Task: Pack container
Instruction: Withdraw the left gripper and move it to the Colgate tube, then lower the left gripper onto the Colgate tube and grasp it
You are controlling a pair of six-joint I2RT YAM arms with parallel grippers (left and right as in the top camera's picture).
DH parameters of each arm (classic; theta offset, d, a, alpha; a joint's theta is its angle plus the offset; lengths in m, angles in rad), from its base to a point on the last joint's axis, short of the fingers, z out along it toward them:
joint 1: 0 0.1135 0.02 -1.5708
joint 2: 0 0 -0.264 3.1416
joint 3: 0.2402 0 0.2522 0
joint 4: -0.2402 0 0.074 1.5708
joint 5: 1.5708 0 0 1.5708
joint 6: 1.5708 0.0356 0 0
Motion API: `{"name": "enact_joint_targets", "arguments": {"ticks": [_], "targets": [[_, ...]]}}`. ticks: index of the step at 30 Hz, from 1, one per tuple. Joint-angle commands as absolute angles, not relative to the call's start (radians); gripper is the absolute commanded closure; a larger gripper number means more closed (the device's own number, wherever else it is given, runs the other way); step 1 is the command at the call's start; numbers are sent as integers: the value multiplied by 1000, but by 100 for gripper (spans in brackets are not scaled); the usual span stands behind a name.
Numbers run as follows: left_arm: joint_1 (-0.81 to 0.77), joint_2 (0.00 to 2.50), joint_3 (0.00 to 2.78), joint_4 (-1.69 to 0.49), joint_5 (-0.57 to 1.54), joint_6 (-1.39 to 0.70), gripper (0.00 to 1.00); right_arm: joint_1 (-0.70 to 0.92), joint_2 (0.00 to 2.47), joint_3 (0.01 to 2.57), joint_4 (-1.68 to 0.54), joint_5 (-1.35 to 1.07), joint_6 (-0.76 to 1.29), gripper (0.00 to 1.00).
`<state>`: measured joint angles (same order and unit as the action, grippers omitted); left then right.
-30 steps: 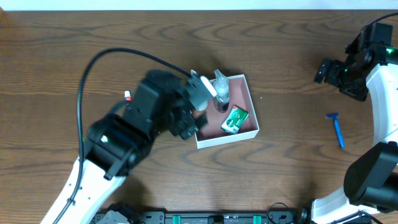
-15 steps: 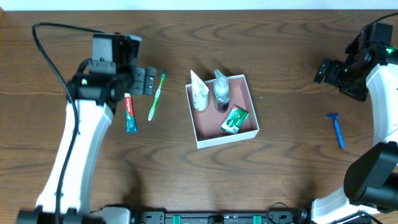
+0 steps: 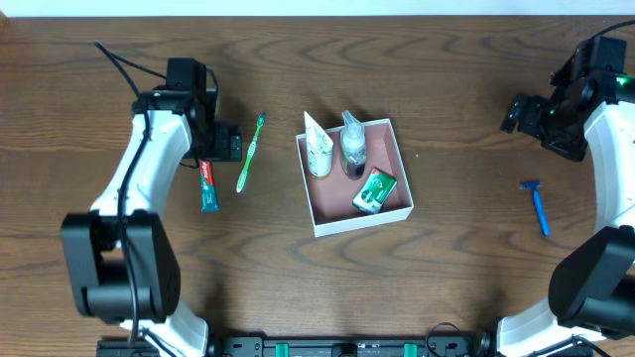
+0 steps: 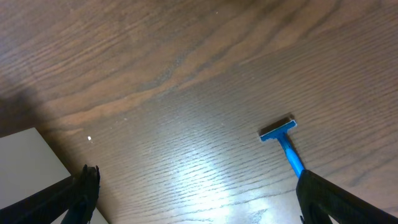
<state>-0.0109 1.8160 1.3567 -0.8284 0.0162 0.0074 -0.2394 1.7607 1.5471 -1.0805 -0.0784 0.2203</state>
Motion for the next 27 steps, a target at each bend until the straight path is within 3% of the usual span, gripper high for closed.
{"name": "enact_joint_targets", "arguments": {"ticks": [1, 9, 27], "targets": [[43, 1866, 1361, -826, 10, -111, 2, -248, 1766, 1543, -1081, -82, 231, 1], [140, 1891, 1346, -825, 11, -113, 2, -248, 1766, 1543, -1081, -82, 231, 1], [119, 1901, 1286, -795, 14, -45, 2, -248, 1766, 1543, -1081, -82, 231, 1]]}}
